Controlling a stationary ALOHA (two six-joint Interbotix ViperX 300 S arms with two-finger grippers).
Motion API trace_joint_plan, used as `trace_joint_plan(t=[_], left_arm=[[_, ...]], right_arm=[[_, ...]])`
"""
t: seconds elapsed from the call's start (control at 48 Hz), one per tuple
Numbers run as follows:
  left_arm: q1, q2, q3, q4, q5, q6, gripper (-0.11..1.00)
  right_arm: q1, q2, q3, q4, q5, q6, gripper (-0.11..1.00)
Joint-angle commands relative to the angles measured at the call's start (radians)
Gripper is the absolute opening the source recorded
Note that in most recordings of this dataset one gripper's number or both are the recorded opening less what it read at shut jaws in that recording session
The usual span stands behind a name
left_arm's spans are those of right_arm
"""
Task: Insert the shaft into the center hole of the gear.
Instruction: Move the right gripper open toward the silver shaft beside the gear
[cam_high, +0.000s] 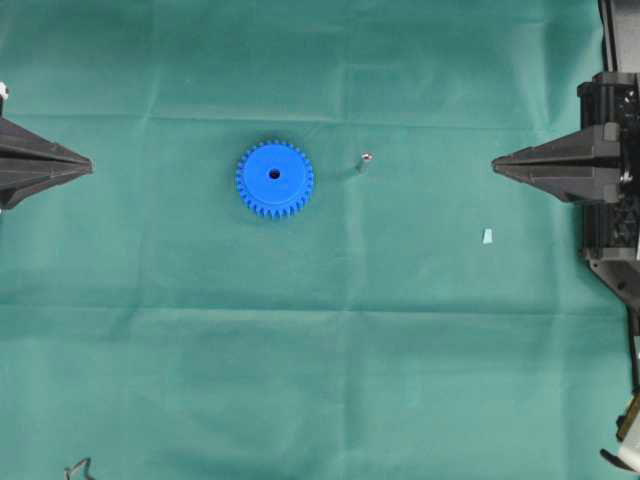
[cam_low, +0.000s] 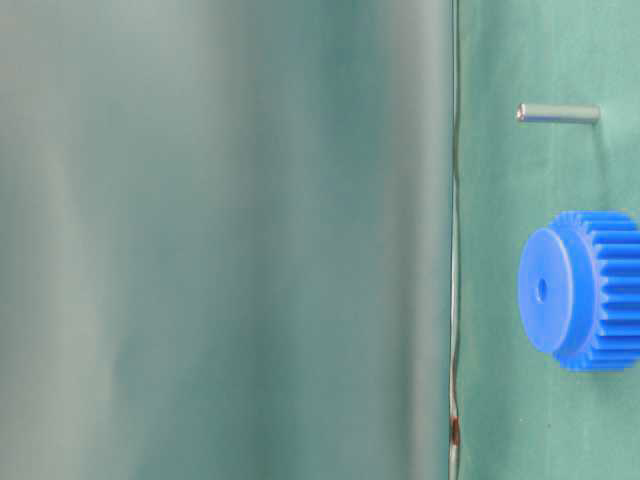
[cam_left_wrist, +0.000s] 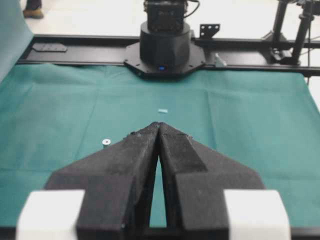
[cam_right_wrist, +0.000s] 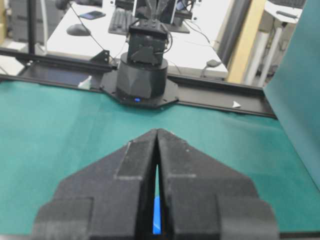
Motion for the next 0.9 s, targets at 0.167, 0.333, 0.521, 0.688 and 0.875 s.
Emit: trace_joint_plan(t=[0.167, 0.333, 0.521, 0.688, 0.875], left_arm=[[0.0, 0.046, -0.066, 0.014, 0.025, -0.008, 0.0], [0.002, 0.055, -0.069, 0.014, 0.028, -0.009, 0.0], [0.002, 0.054, -0.067, 0.014, 0.028, -0.008, 0.0], [0.0, 0.055, -0.069, 0.014, 0.031, -0.008, 0.0], [0.0, 0.055, -0.067, 0.014, 0.032, -0.008, 0.0]], right_arm=[[-0.038, 0.035, -0.035, 0.003, 0.031, 0.0, 0.02], [-0.06, 0.057, -0.057, 0.029, 0.034, 0.003, 0.02], [-0.064, 0.092, -0.06, 0.034, 0.032, 0.003, 0.02], [-0.064, 0.16, -0.074, 0.035, 0.029, 0.005, 0.03], [-0.077, 0.295, -0.1, 0.057, -0.008, 0.005, 0.23]])
